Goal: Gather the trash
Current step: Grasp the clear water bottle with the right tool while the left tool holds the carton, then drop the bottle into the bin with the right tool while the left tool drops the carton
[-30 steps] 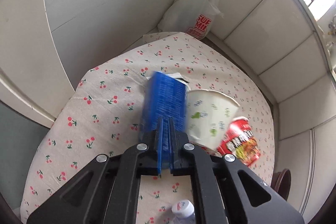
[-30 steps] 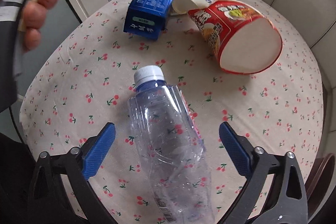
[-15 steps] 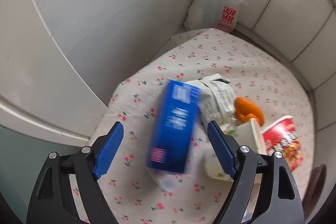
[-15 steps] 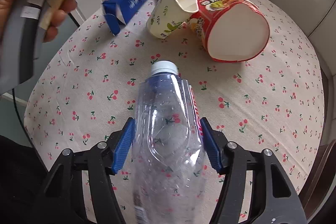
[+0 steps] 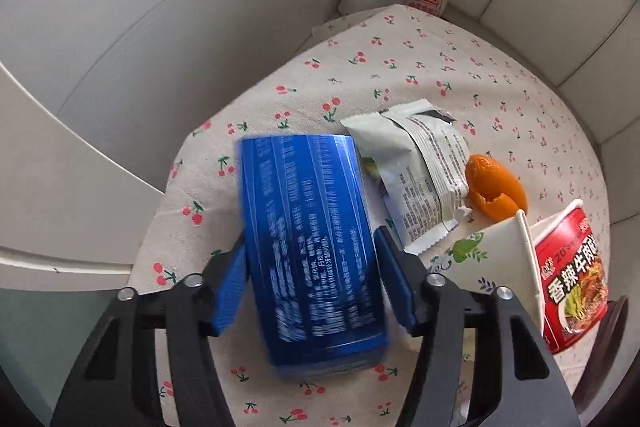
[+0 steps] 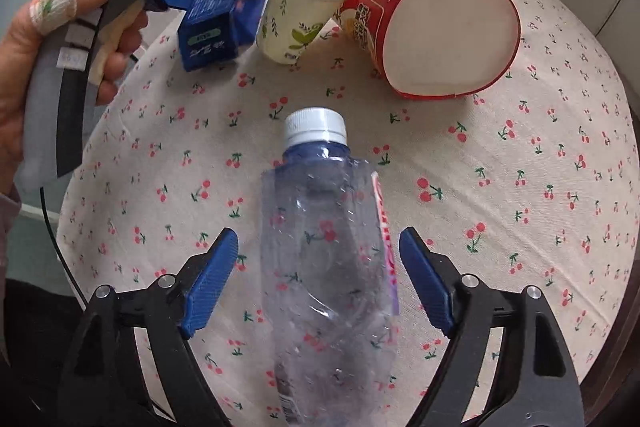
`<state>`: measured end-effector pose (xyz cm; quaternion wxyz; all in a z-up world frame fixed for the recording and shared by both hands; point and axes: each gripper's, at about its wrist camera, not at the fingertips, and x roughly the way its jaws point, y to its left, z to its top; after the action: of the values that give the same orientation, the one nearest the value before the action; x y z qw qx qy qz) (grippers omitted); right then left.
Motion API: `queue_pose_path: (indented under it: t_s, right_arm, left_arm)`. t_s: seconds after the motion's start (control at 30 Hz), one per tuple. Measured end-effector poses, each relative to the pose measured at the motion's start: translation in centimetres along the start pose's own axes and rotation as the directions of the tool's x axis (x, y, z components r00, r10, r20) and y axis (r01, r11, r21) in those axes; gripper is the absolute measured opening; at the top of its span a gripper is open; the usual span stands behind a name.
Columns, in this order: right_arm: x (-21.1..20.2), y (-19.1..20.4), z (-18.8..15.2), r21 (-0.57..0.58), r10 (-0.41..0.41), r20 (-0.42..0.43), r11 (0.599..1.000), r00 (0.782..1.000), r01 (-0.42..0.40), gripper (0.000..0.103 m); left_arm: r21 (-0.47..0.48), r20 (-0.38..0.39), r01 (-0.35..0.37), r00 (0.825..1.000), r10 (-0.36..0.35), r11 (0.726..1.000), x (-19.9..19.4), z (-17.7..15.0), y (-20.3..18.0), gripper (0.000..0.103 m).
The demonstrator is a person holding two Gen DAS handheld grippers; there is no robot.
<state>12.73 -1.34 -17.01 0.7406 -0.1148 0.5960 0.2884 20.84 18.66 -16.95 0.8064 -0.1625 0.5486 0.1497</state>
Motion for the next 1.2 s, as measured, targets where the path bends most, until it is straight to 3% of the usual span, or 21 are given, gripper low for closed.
queue_pose_path:
  t_s: [0.03, 0.07, 0.3, 0.5, 0.63, 0.97, 1.2]
  right_arm:
    - [0.1, 0.0, 0.2, 0.003, 0.006, 0.001, 1.000, 1.000, -0.006, 0.075]
    - [0.2, 0.2, 0.4, -0.002, -0.001, -0.002, 1.000, 1.000, 0.001, 0.057]
    - [0.0, 1.5, 0.8, -0.022, 0.002, 0.013, 1.000, 1.000, -0.001, 0.057]
    - [-4.4, 1.3, -0.6, -0.018, 0.003, 0.083, 1.000, 0.997, -0.002, 0.057]
    - [-7.7, 0.7, -0.7, -0.001, -0.016, 0.175, 1.000, 0.985, 0.016, 0.057]
    - [-12.9, -2.1, -1.9, 0.102, -0.109, 0.344, 0.992, 0.933, 0.078, 0.058]
    - [-16.1, -5.0, -2.9, 0.220, -0.219, 0.438, 0.967, 0.872, 0.132, 0.058]
  left_arm:
    - [-0.002, -0.002, 0.011, 1.000, -0.011, 1.000, -0.2, -0.3, 0.0, 0.056]
    - [0.001, -0.003, 0.017, 1.000, -0.017, 1.000, -0.3, -0.4, 0.1, 0.055]
    - [-0.011, 0.048, 0.042, 0.998, -0.041, 0.999, -3.0, -1.1, 0.8, 0.055]
    - [0.019, 0.119, 0.058, 0.991, -0.059, 0.998, -6.5, -2.1, 0.0, 0.055]
    - [0.051, 0.190, 0.082, 0.978, -0.090, 0.995, -9.7, -3.1, -1.1, 0.055]
    - [0.129, 0.314, 0.171, 0.927, -0.204, 0.977, -15.9, -5.4, -5.2, 0.055]
    - [0.210, 0.353, 0.198, 0.898, -0.263, 0.957, -18.2, -7.2, -8.8, 0.055]
